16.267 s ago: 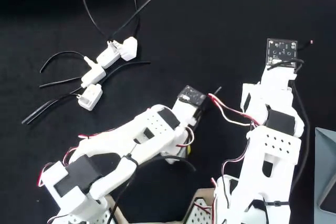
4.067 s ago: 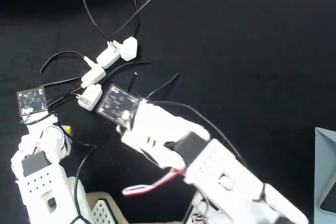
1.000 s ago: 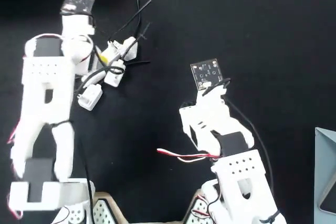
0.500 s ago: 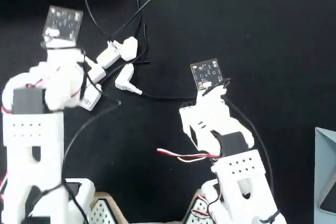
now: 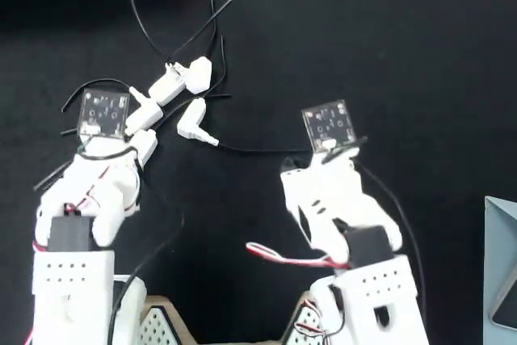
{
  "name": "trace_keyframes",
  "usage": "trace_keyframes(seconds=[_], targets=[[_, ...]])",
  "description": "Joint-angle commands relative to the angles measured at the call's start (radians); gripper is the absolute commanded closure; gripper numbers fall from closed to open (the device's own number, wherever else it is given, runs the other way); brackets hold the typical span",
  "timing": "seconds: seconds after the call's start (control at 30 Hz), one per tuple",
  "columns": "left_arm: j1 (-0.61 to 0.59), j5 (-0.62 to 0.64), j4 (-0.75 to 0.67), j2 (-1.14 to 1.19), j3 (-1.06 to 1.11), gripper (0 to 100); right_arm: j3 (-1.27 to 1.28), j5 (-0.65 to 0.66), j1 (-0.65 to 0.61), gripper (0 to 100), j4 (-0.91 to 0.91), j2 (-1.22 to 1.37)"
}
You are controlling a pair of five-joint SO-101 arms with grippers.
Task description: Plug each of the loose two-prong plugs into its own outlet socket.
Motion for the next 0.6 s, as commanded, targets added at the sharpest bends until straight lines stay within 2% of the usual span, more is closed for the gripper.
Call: trace_keyframes(seconds=[0.0, 0.37, 0.57], targets=[[0.005, 0.029, -0.054, -0.057, 0.074, 97, 0.051, -0.049, 0.011, 98.5, 0.002, -0.143], [0.005, 0.021, -0.226, -0.319, 0.466, 97, 0.372, -0.051, 0.012, 98.4, 0.003, -0.579], [0.004, 0.020, -0.235, -0.517, 0.598, 97, 0.410, -0.051, 0.012, 98.1, 0.003, -0.570]])
